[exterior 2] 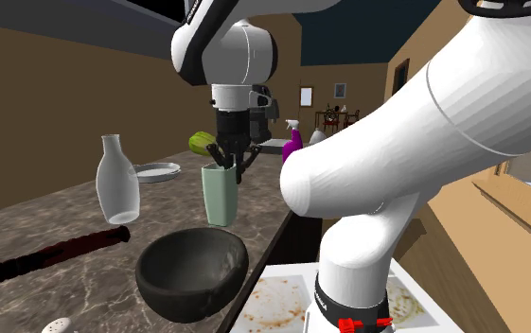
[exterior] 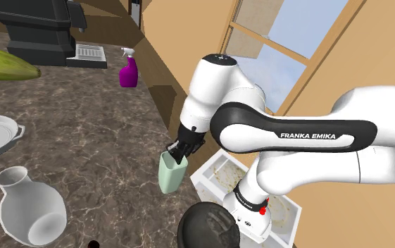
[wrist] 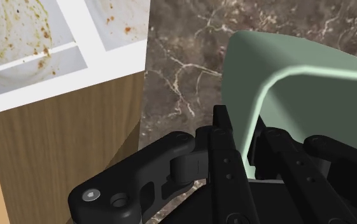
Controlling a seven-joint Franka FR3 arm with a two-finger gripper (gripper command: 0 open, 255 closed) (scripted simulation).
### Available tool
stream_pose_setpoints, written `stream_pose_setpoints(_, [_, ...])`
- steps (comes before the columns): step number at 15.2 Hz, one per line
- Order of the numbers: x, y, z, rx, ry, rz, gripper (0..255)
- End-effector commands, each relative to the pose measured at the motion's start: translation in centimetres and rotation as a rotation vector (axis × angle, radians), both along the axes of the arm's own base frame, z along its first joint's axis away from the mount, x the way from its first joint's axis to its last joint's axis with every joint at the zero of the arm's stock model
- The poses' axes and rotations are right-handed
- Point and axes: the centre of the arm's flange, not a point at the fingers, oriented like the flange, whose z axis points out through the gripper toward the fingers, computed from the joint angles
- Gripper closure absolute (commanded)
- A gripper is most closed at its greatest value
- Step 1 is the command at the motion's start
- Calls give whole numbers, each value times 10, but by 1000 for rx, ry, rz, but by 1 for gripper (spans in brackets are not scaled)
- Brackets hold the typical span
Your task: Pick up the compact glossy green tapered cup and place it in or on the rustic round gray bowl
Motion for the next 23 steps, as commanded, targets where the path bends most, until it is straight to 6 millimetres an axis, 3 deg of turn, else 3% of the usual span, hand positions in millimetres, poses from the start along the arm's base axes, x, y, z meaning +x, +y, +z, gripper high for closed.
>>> stream_pose_setpoints(1, [0, -1, 10, 0, 0, 0, 255])
stream_pose_setpoints(23, [0, -1, 124, 0, 0, 0, 255])
